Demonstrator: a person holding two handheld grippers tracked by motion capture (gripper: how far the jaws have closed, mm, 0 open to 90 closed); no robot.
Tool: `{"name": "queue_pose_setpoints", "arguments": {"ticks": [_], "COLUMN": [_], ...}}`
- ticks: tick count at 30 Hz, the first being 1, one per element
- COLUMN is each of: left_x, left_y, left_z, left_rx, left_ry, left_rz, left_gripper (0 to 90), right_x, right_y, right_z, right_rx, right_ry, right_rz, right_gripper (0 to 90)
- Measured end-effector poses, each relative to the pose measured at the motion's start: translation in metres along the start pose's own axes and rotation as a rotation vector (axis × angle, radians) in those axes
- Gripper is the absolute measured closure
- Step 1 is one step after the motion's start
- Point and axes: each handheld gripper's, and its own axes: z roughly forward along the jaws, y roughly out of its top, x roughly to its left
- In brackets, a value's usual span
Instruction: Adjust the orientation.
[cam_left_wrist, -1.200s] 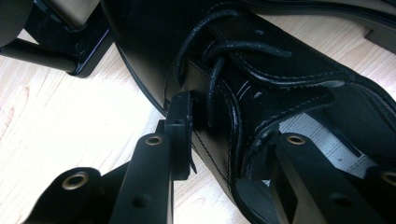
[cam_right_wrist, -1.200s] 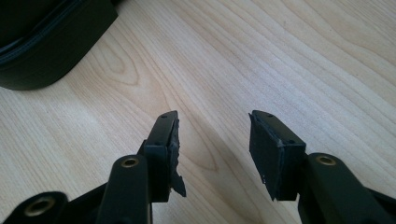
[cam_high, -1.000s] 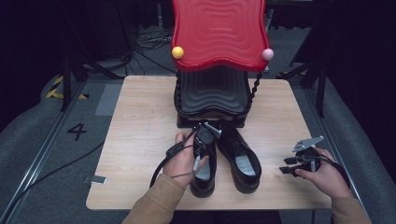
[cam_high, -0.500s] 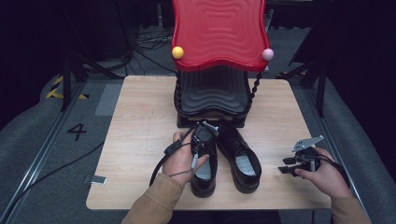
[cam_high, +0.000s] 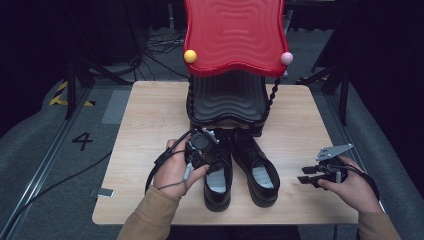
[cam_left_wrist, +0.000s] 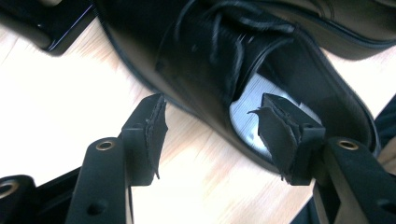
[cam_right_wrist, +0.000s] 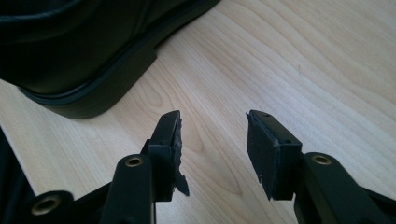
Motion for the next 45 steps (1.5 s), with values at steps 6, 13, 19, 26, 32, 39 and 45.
{"name": "queue_pose_setpoints", "arguments": {"ticks": [6, 13, 19, 26, 32, 39, 45], "left_x": [0.018, 0.031, 0.036, 0.042, 0.042, 0.043, 0.044], "left_y": [-0.018, -0.036, -0.044, -0.049, -0.047, -0.046, -0.046], "left_z": [-0.01, -0.013, -0.018, -0.02, -0.019, -0.016, -0.015], "left_rx": [0.008, 0.02, 0.014, -0.001, 0.004, 0.01, 0.012], "left_ry": [-0.016, -0.016, -0.01, -0.013, -0.014, -0.021, -0.022], "left_rz": [-0.032, -0.079, -0.096, -0.109, -0.103, -0.108, -0.106], "left_gripper": [41.8, 39.9, 39.0, 38.6, 38.5, 38.4, 38.3], "right_x": [0.02, 0.054, 0.08, 0.1, 0.107, 0.113, 0.13], "right_y": [0.022, 0.057, 0.077, 0.092, 0.093, 0.097, 0.113], "right_z": [-0.012, -0.023, -0.011, 0.02, 0.034, 0.039, 0.048], "right_rx": [-0.009, -0.052, -0.024, 0.071, 0.167, 0.183, 0.179], "right_ry": [0.037, 0.121, 0.18, 0.23, 0.215, 0.225, 0.239], "right_rz": [-0.063, -0.182, -0.265, -0.313, -0.297, -0.269, -0.27], "right_gripper": [62.1, 63.4, 63.7, 66.4, 76.8, 79.5, 78.6]}}
